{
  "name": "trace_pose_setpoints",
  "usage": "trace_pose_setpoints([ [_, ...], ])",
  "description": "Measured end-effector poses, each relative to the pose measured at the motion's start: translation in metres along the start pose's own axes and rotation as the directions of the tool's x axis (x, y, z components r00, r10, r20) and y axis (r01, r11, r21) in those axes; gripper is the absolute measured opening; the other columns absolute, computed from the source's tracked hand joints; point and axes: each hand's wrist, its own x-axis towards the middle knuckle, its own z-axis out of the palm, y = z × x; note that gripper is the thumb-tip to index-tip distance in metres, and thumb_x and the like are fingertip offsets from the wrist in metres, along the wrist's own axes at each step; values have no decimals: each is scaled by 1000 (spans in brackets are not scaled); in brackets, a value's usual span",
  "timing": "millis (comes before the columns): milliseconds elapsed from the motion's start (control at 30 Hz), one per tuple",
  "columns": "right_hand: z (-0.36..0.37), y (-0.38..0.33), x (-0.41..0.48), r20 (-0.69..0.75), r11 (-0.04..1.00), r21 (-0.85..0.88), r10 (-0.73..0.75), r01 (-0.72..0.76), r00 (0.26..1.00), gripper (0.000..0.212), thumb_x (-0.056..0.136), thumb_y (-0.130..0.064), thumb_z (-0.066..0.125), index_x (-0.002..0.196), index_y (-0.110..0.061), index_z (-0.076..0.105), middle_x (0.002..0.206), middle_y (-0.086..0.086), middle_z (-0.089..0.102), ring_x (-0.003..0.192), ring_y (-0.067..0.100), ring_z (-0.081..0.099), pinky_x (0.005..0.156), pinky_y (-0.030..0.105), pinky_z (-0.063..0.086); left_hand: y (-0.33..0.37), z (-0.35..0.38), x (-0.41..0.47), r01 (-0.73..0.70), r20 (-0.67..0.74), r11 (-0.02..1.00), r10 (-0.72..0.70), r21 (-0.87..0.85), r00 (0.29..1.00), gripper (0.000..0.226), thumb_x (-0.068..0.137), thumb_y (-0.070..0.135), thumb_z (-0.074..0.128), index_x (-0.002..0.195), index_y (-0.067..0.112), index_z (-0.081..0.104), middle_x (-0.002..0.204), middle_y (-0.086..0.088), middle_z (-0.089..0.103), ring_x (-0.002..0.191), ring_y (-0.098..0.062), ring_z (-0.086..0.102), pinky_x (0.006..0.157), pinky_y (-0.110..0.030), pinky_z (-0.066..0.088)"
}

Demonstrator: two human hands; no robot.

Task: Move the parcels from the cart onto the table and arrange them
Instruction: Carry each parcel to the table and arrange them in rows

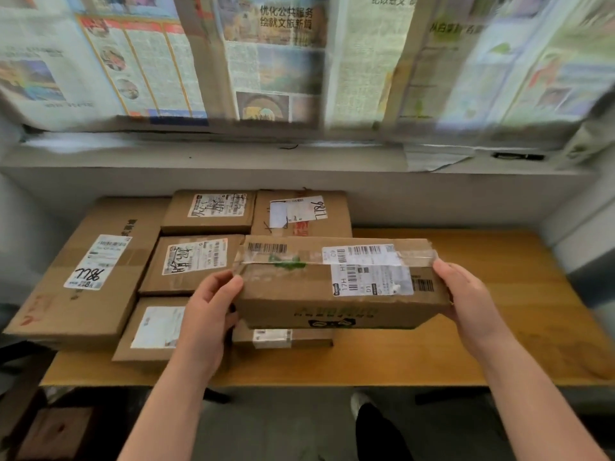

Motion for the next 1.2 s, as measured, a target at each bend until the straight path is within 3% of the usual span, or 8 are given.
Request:
trace_pose_setpoints([
  [267, -109, -18, 120, -52, 999, 10, -40, 41, 998, 37, 95, -46, 42, 107, -21, 66, 98, 6, 70, 95, 23, 64, 78, 35, 52, 17, 159, 63, -50, -16, 998, 50, 27, 999, 14, 93, 32, 52, 105, 28, 59, 106, -5, 62, 94, -19, 63, 66, -26, 54],
  [367, -144, -24, 171, -76, 998, -20, -66, 64, 995, 38, 95, -47, 42, 106, -20, 65, 97, 6, 69, 94, 23, 63, 76, 34, 50, 22, 212, 100, 33, -62, 999, -35, -34, 997, 16, 93, 33, 53, 108, 27, 58, 107, -4, 63, 97, -21, 63, 77, -35, 56],
  [500, -158, -17, 232, -77, 995, -72, -68, 62, 995, 35, 95, -44, 45, 111, -17, 61, 98, 3, 65, 92, 15, 59, 69, 26, 44, 24, 260, 152, 103, -88, 977, -88, 187, 992, 6, 95, 35, 51, 96, 30, 55, 106, 0, 58, 97, -17, 56, 74, -33, 50],
  [600, -155, -5, 268, -88, 996, -84, -38, 31, 995, 31, 94, -44, 46, 109, -19, 56, 99, 1, 61, 90, 13, 56, 66, 24, 41, 13, 278, 180, 129, -115, 940, -97, 317, 989, 7, 95, 34, 51, 91, 28, 53, 101, 2, 55, 92, -13, 52, 87, -39, 49],
  [800, -142, 29, 309, -25, 996, -68, 55, -57, 998, 25, 94, -35, 51, 111, -17, 54, 106, 2, 60, 99, 18, 56, 84, 33, 47, -10, 284, 206, 141, -208, 803, -22, 579, 978, 30, 95, 32, 52, 118, 13, 58, 102, 2, 55, 97, -17, 50, 81, -30, 40],
  [1000, -137, 47, 321, -41, 994, -81, 68, -72, 997, 26, 92, -32, 56, 113, -16, 55, 101, -1, 59, 89, 10, 56, 70, 23, 43, -26, 281, 218, 113, -226, 703, 70, 702, 972, 34, 93, 32, 56, 120, 12, 59, 112, -4, 62, 94, -15, 52, 82, -30, 42],
  [1100, -135, 56, 323, -40, 990, -103, 90, -93, 995, 30, 92, -30, 56, 116, -13, 54, 104, 1, 59, 93, 15, 55, 77, 26, 43, -35, 281, 219, 146, -260, 640, 86, 754, 962, 31, 90, 35, 60, 116, 20, 59, 101, 4, 62, 98, -19, 58, 91, -40, 46],
  [1200, -132, 61, 325, -55, 987, -119, 98, -104, 994, 30, 93, -30, 56, 117, -13, 54, 106, 1, 57, 96, 16, 53, 80, 29, 41, -40, 286, 219, 171, -295, 588, 120, 790, 948, 27, 89, 37, 60, 112, 24, 59, 85, 12, 56, 92, -20, 58, 90, -46, 46],
])
